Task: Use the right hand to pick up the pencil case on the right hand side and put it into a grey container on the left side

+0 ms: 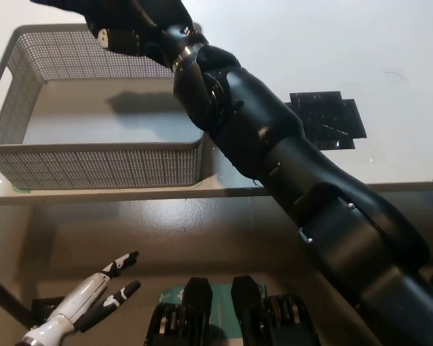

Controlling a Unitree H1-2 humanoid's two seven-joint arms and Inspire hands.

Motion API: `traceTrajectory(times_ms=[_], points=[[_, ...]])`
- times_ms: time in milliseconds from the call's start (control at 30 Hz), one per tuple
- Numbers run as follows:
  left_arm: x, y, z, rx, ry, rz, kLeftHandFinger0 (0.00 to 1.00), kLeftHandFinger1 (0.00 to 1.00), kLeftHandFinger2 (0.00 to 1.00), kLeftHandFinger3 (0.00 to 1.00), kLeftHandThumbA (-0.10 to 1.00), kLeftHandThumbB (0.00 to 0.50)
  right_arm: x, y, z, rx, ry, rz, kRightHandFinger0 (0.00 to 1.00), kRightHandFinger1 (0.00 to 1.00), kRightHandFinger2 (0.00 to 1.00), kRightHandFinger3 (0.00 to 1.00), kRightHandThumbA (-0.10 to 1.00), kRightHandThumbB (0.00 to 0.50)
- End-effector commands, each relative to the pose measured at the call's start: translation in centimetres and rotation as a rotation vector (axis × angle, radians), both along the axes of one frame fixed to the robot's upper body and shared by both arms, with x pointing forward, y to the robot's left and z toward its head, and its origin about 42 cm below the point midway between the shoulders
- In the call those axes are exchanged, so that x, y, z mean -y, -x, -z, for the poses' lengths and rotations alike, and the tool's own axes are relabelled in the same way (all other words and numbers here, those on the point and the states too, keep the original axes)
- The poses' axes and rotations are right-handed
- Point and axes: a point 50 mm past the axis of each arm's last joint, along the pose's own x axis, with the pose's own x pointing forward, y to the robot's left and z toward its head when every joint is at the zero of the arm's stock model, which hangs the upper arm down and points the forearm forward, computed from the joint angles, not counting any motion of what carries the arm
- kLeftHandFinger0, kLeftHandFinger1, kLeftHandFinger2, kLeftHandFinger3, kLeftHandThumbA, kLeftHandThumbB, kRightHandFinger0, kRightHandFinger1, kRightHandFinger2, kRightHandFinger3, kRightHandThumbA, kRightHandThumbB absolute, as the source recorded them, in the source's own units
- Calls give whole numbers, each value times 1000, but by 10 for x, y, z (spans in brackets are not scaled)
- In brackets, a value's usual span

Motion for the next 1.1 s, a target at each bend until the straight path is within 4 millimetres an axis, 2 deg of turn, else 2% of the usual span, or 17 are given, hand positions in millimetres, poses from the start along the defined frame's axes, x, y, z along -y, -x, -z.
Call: traceTrajectory(times_ms=[0,33,67,100,133,167,233,700,767,867,967,1000,1067], points=[[-2,-8,-15,32,-6,21,1000,1000,1000,1000,1000,339,-16,10,-18,61,-52,-79,0,297,780,872,-100,182],[-2,-7,-16,30,-4,16,1000,1000,1000,1000,1000,342,-18,9,-17,19,-4,-74,0,398,788,935,-100,157],[-2,-7,-16,35,-4,18,1000,1000,1000,1000,1000,341,-18,9,-16,5,-5,-71,41,433,756,846,-100,176],[-2,-9,-16,38,-10,23,1000,1000,1000,1000,1000,344,-17,8,-16,-5,-1,-67,100,451,737,822,100,192],[-2,-9,-16,45,-18,28,1000,1000,1000,1000,1000,341,-16,5,-18,-86,58,-79,486,866,1000,1000,512,282],[-2,-12,-17,44,-24,32,1000,1000,1000,1000,1000,348,-12,2,-19,-124,92,-92,1000,1000,1000,1000,741,325],[-2,-14,-18,37,-41,36,1000,1000,1000,1000,1000,361,-8,-1,-21,-181,197,-100,1000,1000,1000,1000,1000,498],[-2,-14,-19,37,-39,55,1000,1000,1000,1000,1000,360,9,-5,-22,-257,205,-110,1000,1000,1000,1000,1000,500],[-2,-13,-19,49,-42,53,1000,1000,1000,1000,1000,339,14,-4,-25,-254,182,-119,1000,1000,1000,1000,1000,499],[-2,-11,-19,61,-59,56,1000,1000,1000,1000,1000,325,24,-3,-32,-215,149,-130,1000,1000,1000,1000,1000,500],[-4,-9,-17,32,-23,26,1000,1000,1000,1000,1000,352,41,2,-49,-186,57,-149,1000,1000,1000,1000,1000,484],[-5,-9,-16,17,20,24,1000,1000,1000,1000,1000,338,48,4,-56,-169,13,-165,1000,1000,1000,1000,1000,473],[-6,-9,-14,8,30,25,1000,1000,1000,1000,1000,348,60,7,-66,-161,-52,-165,1000,1000,1000,1000,1000,474]])
